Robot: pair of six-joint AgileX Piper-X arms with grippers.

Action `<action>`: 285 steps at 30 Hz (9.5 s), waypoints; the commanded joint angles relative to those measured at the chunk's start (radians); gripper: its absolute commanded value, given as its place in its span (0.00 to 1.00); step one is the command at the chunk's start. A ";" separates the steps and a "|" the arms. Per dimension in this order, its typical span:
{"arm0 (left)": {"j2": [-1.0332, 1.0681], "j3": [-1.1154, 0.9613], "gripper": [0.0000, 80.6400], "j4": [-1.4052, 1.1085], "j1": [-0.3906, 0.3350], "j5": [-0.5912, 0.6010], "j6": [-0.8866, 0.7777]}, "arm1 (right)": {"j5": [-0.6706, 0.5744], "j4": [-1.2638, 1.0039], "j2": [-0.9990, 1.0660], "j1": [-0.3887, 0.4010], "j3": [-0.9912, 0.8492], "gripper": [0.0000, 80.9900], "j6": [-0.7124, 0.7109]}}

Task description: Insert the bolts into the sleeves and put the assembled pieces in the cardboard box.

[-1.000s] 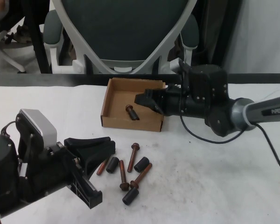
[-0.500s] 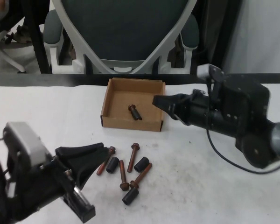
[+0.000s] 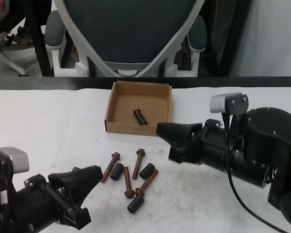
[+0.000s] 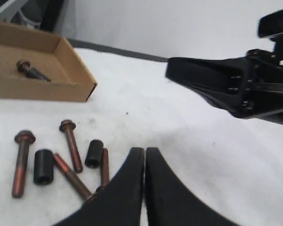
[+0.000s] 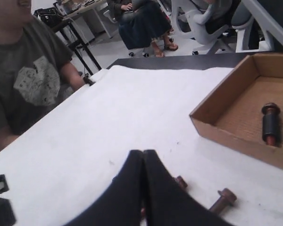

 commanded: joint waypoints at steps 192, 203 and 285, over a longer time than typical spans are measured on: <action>0.452 -1.064 0.01 1.899 0.025 -0.453 1.022 | 0.092 0.745 -0.305 0.393 0.013 0.00 -0.150; 0.239 -1.064 0.01 1.955 0.010 -0.491 1.308 | 0.052 0.810 -0.305 0.393 0.026 0.00 -0.150; 0.479 -1.022 0.01 2.004 0.070 -0.436 1.703 | 0.047 0.866 -0.305 0.394 0.026 0.00 -0.137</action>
